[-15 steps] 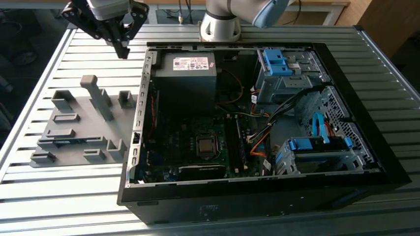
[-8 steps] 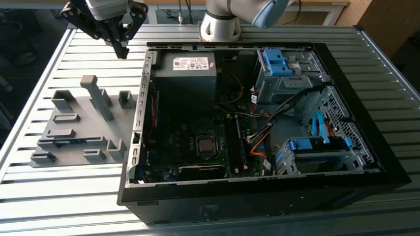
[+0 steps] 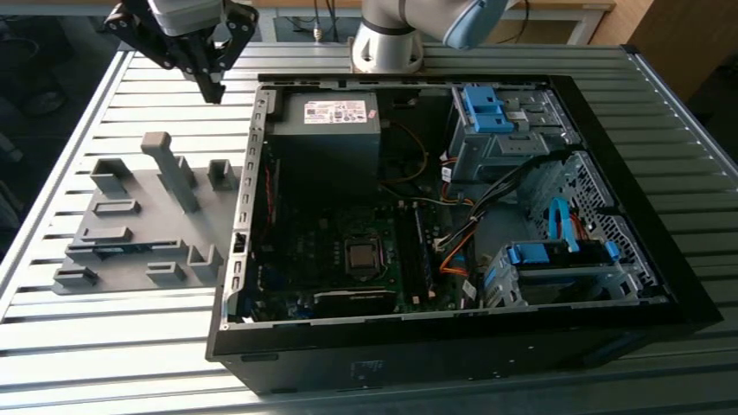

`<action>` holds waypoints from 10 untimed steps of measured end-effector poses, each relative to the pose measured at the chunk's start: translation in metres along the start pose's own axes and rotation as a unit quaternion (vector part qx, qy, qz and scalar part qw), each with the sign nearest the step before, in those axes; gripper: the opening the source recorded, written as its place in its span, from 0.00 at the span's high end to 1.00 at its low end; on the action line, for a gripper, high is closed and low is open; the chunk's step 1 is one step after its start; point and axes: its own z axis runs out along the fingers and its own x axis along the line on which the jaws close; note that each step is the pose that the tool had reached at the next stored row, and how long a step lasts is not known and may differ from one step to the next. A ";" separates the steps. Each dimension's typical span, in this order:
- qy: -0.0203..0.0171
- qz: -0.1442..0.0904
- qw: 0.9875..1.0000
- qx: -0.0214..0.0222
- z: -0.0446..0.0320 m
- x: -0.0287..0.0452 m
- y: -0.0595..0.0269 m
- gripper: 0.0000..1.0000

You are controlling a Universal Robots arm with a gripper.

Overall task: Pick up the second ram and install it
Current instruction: 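Reach for the second ram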

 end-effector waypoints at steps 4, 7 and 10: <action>0.000 0.000 1.000 0.000 0.0000 0.0008 -0.0001 0.89; 0.000 0.000 1.000 0.000 0.0000 0.0015 -0.0001 0.89; 0.000 0.000 1.000 0.000 0.0000 0.0021 -0.0002 0.89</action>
